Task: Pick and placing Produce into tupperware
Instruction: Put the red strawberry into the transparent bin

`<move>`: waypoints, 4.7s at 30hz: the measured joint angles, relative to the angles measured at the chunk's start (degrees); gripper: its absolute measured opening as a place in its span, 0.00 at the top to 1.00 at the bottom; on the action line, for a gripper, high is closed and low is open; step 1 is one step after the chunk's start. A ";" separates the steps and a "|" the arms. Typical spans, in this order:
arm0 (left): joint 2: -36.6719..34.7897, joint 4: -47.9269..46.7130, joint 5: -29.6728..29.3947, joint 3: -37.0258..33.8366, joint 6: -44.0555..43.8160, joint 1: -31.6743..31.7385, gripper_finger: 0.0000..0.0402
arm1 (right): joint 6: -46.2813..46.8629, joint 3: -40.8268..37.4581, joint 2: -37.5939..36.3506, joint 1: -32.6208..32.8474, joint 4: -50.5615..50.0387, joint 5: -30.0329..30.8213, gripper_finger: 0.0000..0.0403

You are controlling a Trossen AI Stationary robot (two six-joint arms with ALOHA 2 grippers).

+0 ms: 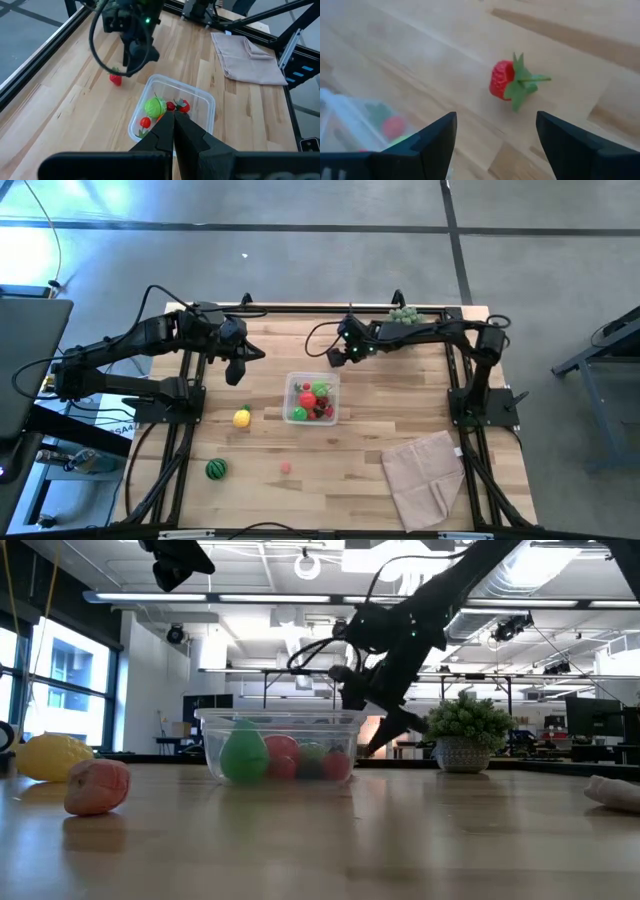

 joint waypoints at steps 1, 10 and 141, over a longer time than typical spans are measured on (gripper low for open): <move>-0.02 0.02 0.00 0.00 0.00 0.00 1.00 | 0.69 0.00 0.63 -0.02 0.14 -0.20 0.35; -0.01 0.02 0.00 0.00 0.00 0.02 1.00 | 4.53 2.72 4.01 -0.98 0.82 -2.37 0.35; -0.02 0.02 0.00 0.00 0.00 0.00 1.00 | -37.21 20.57 17.49 0.84 0.72 -0.50 0.42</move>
